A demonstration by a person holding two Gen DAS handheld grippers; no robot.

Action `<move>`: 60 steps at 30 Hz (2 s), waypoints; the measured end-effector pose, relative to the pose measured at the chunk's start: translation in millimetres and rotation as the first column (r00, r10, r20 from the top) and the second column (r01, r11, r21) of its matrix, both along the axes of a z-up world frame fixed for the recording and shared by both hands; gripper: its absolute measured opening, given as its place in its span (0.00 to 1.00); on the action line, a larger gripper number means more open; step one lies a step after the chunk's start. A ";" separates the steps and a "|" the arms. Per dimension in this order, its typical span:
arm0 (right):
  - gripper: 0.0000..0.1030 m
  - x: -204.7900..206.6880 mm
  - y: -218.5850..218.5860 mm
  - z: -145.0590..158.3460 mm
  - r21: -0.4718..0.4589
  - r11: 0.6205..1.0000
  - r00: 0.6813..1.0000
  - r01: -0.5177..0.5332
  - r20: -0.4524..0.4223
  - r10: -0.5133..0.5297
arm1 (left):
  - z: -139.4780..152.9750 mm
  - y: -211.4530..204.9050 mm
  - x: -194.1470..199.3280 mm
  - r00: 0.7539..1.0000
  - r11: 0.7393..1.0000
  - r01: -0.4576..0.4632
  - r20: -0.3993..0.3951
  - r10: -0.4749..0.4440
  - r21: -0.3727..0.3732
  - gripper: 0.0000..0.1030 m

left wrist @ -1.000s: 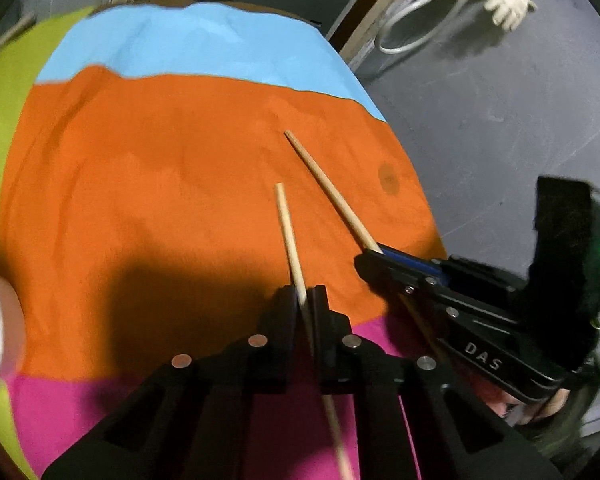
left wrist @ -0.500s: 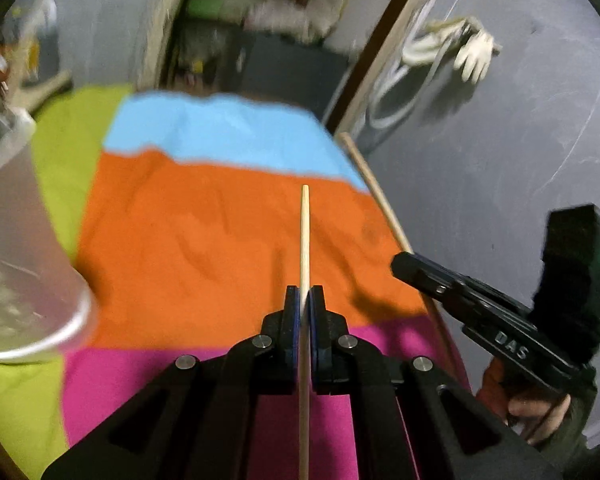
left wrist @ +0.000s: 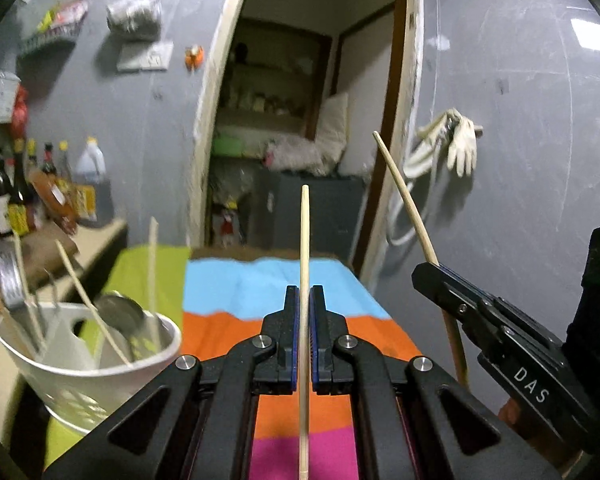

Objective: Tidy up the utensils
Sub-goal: 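Lift both held chopsticks upright and carry them over the white basket, then lower both chopsticks into the basket and open both tools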

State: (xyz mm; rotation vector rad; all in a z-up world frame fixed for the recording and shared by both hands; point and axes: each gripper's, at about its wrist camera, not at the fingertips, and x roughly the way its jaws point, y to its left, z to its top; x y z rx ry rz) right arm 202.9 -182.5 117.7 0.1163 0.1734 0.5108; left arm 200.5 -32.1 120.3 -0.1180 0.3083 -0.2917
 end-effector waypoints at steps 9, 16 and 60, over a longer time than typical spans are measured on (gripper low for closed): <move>0.05 8.8 29.3 23.4 0.112 0.990 0.995 -0.090 0.053 0.084 | 16.3 50.7 -10.7 0.993 0.996 -0.088 0.070 0.090 -0.030 0.02; 0.05 16.8 70.0 39.2 0.179 0.973 0.984 -0.144 0.129 0.122 | 35.4 107.7 -9.3 0.973 0.980 -0.188 0.126 0.194 -0.060 0.02; 0.05 70.6 149.7 -24.3 0.257 0.964 0.983 -0.070 0.182 0.023 | -17.8 239.0 10.5 0.824 0.835 -0.446 0.216 0.523 -0.322 0.02</move>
